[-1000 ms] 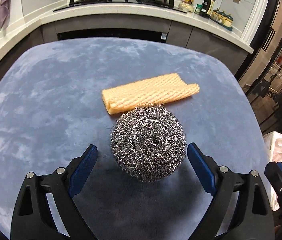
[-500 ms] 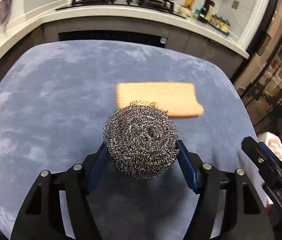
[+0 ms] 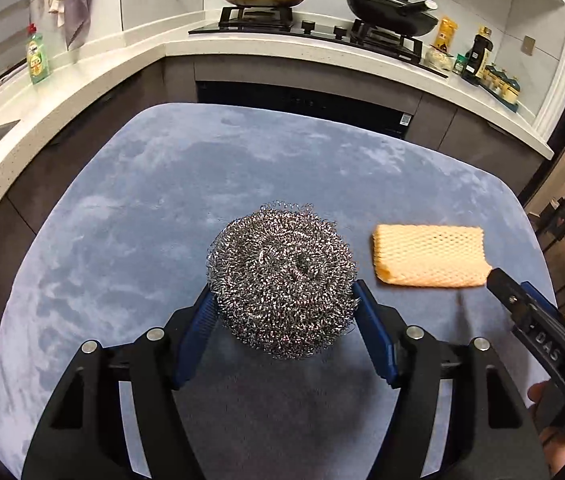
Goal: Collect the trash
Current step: 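Grasp the steel wool scrubber with the left tool while the right tool grasps the yellow foam sleeve, then carry the scrubber and foam sleeve over the bin and open both tools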
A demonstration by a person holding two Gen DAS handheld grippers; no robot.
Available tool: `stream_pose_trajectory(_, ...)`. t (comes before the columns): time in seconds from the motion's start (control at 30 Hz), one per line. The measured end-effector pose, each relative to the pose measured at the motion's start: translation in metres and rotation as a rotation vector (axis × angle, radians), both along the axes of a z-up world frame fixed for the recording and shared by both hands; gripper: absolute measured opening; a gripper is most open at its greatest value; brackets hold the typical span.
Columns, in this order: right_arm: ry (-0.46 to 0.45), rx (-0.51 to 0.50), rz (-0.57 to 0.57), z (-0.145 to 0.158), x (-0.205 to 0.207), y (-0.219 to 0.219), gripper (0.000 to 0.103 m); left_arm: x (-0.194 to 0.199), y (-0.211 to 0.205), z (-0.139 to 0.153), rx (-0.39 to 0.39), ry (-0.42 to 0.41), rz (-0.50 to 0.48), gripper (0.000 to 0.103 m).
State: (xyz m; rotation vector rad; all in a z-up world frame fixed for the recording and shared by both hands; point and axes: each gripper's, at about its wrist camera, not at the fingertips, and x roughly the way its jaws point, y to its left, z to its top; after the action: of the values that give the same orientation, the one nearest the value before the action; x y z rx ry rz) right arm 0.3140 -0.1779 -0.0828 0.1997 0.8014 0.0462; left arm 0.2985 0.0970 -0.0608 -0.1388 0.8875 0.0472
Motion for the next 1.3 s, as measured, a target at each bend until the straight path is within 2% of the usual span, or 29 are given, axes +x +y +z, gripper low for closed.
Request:
stream_pose_trajectory(0.17, 0.035, 0.01, 0.006, -0.014, 0.018, 0.003, 0.067, 0.009, 0.002, -0.006, -0.002, 0.008, 0.001, 0.064)
stream_pose_trajectory(0.33, 0.062, 0.03, 0.018, -0.026, 0.025, 0.004, 0.055, 0.015, -0.001, -0.013, -0.002, 0.02, -0.005, 0.064)
stream_pose_trajectory(0.4, 0.054, 0.021, 0.031, -0.026, 0.025, 0.007, 0.044, 0.015, -0.003, -0.015, 0.0, 0.026, -0.009, 0.064)
stream_pose_trajectory(0.47, 0.049, 0.011, 0.034, -0.025, 0.023, 0.009, 0.039, 0.015, -0.004, -0.016, -0.001, 0.029, -0.011, 0.064)
stream_pose_trajectory(0.57, 0.039, -0.008, 0.034, -0.021, 0.02, 0.009, 0.016, 0.013, -0.007, -0.013, 0.0, 0.026, -0.017, 0.064)
stream_pose_trajectory(0.6, 0.04, -0.002, 0.033, -0.019, 0.018, 0.007, 0.015, 0.012, -0.008, -0.012, 0.001, 0.024, -0.02, 0.064)
stream_pose_trajectory(0.77, 0.017, 0.03, 0.024, -0.006, 0.004, -0.002, 0.011, 0.003, -0.016, -0.001, 0.001, 0.006, -0.036, 0.064)
stream_pose_trajectory(1.0, -0.07, 0.025, -0.008, 0.034, -0.029, -0.025, 0.01, -0.019, -0.041, 0.023, 0.005, -0.033, -0.087, 0.064)
stream_pose_trajectory(1.3, -0.182, 0.007, -0.102, 0.089, -0.088, -0.09, 0.01, -0.059, -0.106, 0.06, 0.011, -0.086, -0.22, 0.064)
